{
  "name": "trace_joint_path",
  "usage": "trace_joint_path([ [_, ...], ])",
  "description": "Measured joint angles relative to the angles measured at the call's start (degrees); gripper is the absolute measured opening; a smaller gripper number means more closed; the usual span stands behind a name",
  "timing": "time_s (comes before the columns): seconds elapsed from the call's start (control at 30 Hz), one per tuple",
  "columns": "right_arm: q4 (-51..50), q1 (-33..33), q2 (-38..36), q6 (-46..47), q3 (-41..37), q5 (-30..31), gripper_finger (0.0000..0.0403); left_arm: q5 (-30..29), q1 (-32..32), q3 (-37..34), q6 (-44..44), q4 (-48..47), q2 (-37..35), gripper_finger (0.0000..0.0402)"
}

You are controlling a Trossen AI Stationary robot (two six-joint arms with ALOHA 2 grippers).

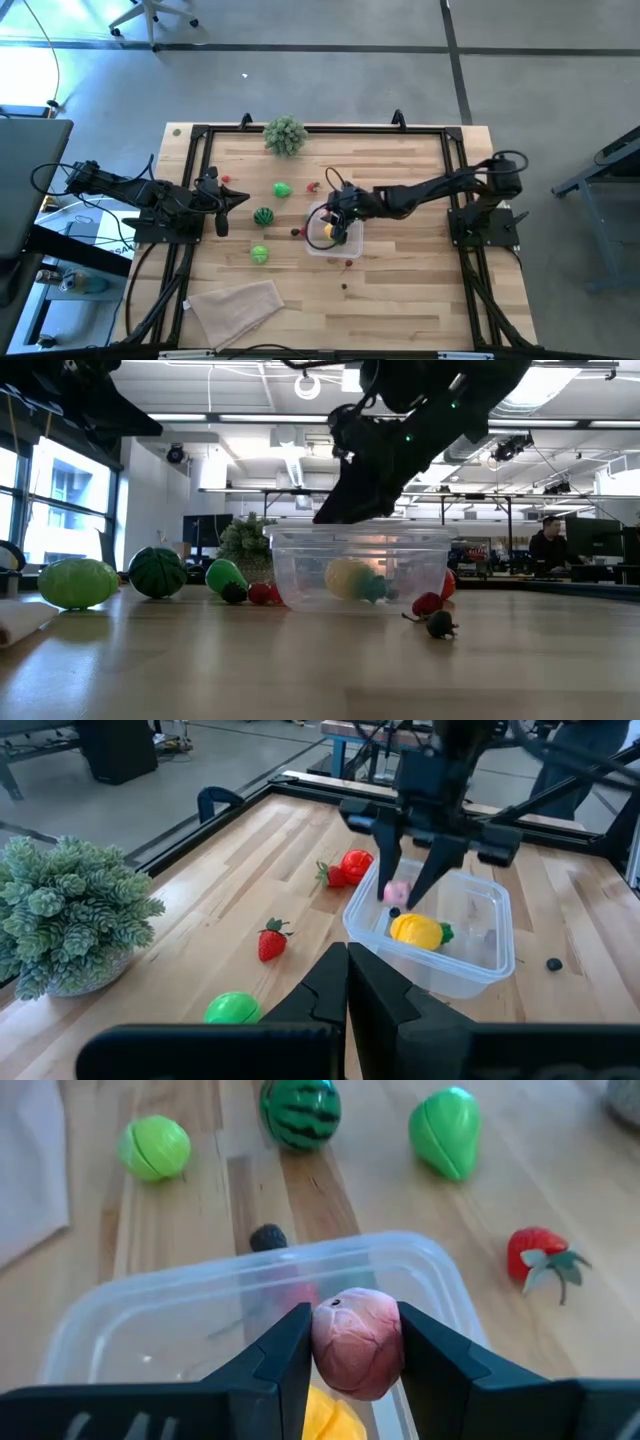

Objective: Pick and placing Produce into tupperware
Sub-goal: Put the pink peach into the transparent bin

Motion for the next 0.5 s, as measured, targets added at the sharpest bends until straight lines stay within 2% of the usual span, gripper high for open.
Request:
trace_joint_path([
  [0.5,0.6,0.0,4.0,1.1,0.0,0.0,0.0119,0.0,0.0,0.0,0.0,0.0,0.0,0.0001],
])
